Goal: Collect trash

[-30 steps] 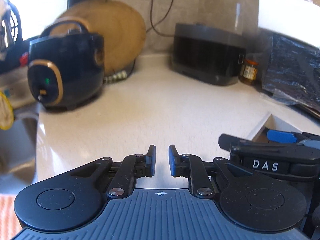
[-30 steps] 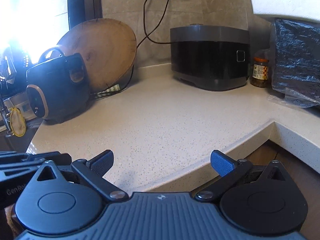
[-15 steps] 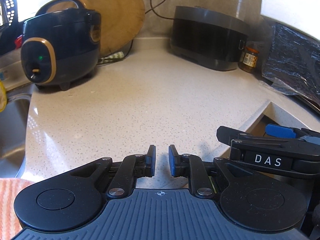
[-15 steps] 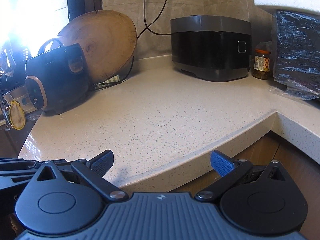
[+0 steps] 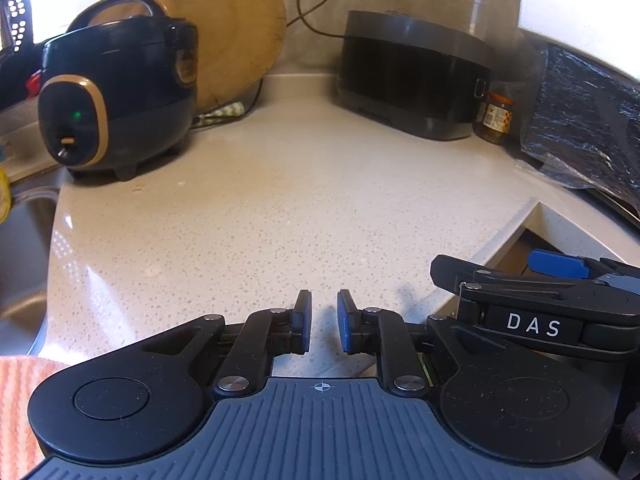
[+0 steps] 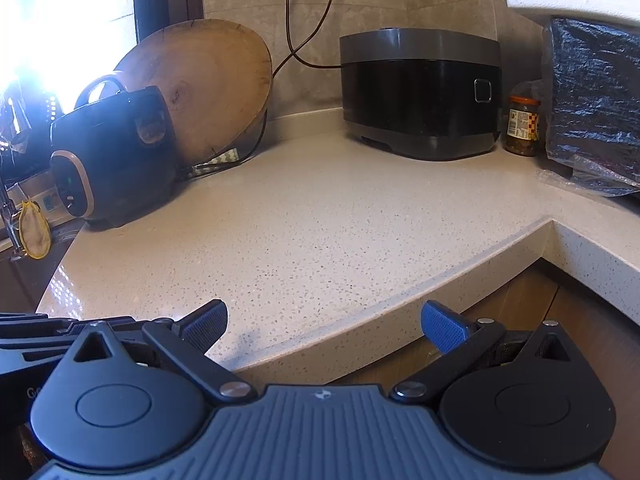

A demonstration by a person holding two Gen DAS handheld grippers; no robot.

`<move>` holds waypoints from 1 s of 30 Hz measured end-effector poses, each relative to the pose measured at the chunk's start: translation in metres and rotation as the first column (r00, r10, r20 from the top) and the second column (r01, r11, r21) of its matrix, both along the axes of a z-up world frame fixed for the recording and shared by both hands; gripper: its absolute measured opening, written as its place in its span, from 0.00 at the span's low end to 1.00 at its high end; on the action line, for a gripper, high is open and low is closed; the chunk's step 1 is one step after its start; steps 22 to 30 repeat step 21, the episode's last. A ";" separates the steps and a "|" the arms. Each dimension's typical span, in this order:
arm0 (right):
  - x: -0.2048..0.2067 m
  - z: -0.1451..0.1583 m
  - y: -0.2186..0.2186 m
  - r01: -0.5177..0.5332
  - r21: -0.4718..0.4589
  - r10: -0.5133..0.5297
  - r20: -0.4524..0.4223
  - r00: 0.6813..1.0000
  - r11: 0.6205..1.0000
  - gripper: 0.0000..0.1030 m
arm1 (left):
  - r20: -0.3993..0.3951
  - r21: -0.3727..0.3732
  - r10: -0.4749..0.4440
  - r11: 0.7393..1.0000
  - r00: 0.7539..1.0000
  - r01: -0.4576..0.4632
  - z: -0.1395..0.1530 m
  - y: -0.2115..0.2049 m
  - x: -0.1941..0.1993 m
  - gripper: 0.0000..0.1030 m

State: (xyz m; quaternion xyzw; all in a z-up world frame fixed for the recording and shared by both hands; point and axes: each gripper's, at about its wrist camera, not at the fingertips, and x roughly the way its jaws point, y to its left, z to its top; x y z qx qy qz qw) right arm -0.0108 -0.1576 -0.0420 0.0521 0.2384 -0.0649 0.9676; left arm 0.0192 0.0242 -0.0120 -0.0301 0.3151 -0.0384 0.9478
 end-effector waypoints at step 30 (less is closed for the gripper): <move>0.015 0.006 -0.002 -0.023 -0.029 0.024 0.025 0.999 0.999 1.00 | -0.011 0.032 0.073 0.997 0.997 -0.073 0.002 0.007 0.013 0.17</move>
